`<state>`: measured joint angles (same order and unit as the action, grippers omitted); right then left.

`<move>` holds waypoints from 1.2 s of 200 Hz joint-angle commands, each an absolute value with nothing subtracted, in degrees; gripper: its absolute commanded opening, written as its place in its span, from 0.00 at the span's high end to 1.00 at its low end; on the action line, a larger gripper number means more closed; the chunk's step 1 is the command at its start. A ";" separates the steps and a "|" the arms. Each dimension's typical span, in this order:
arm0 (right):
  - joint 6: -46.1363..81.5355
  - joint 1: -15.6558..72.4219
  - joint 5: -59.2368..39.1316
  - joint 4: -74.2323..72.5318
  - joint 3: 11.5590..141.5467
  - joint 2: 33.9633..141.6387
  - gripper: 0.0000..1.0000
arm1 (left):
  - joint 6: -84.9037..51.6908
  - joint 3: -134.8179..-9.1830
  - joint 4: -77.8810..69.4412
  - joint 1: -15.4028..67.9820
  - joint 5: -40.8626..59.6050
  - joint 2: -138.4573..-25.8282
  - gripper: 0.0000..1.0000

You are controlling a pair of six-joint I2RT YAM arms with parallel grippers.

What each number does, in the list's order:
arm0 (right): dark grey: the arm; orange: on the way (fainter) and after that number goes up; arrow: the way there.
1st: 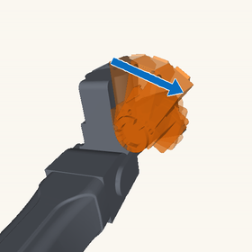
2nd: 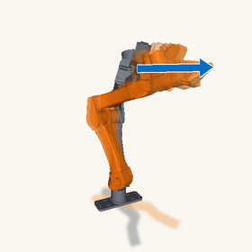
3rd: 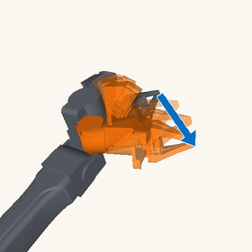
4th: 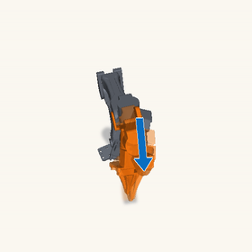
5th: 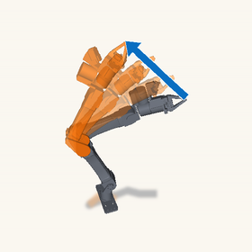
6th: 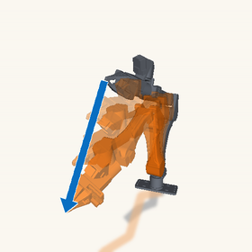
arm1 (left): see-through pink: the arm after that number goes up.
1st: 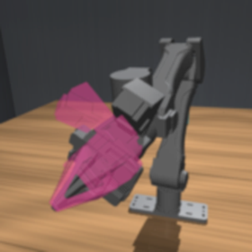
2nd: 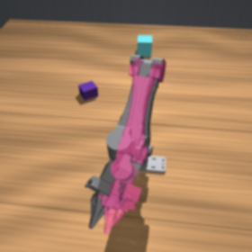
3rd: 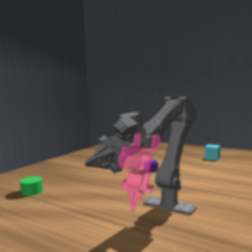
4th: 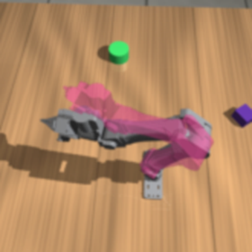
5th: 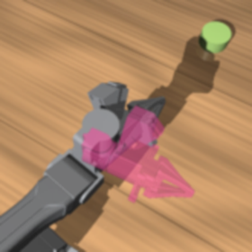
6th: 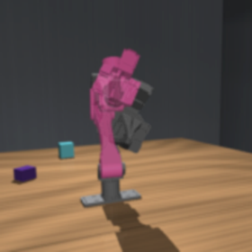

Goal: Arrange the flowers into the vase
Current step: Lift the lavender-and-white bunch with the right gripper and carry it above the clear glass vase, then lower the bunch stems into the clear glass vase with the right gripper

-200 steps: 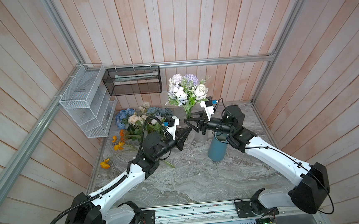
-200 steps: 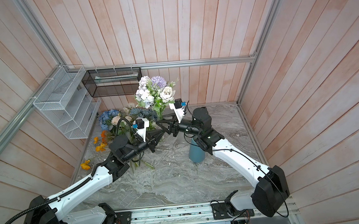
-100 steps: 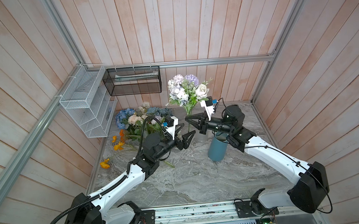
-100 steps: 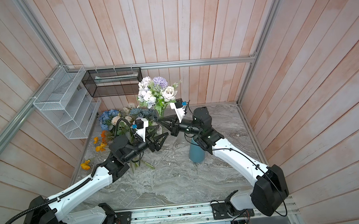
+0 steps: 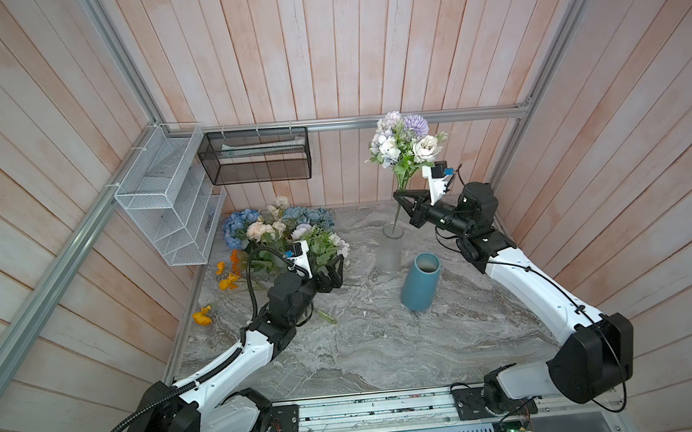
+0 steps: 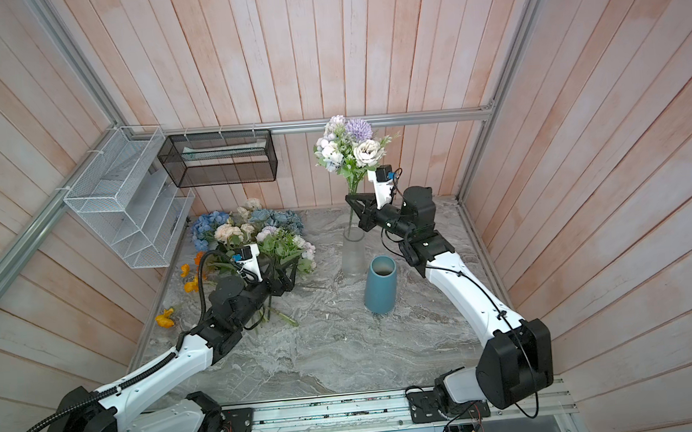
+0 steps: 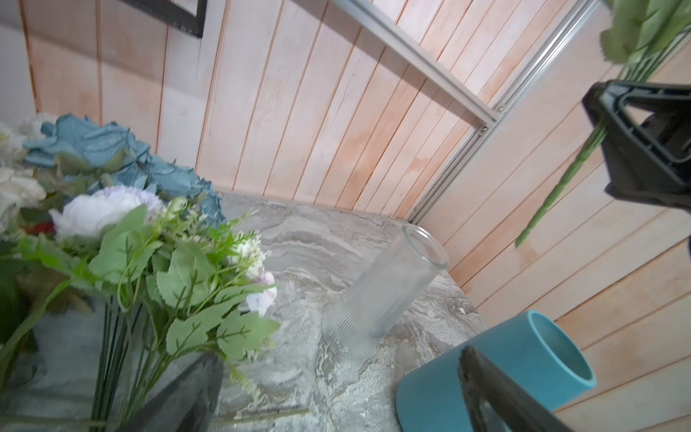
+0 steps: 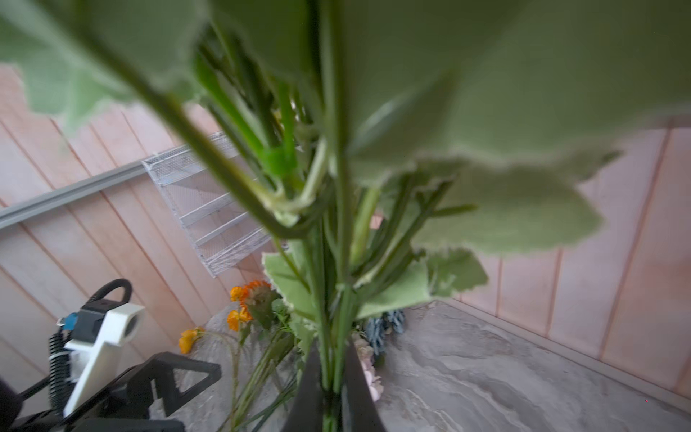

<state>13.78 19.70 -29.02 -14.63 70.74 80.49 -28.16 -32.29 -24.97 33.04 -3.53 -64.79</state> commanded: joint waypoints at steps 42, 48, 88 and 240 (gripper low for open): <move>3.57 19.77 -20.55 -12.11 77.67 88.33 1.00 | -28.84 -31.31 -25.32 32.85 -5.04 -63.98 0.00; 3.68 19.81 -20.46 -12.23 77.56 88.78 1.00 | -28.83 -31.16 -25.38 32.84 -5.01 -63.98 0.00; 3.46 19.86 -21.97 -17.92 72.83 89.71 1.00 | -29.18 -30.58 -25.91 32.78 -4.03 -65.26 0.00; -0.84 20.01 -21.91 -10.02 65.89 93.38 0.91 | -29.79 -31.98 -27.06 32.78 -1.56 -68.94 0.00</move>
<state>0.60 19.73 -23.20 -13.08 66.32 93.80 -29.23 -31.29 -25.54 32.99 -2.13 -68.14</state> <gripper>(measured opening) 0.076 0.998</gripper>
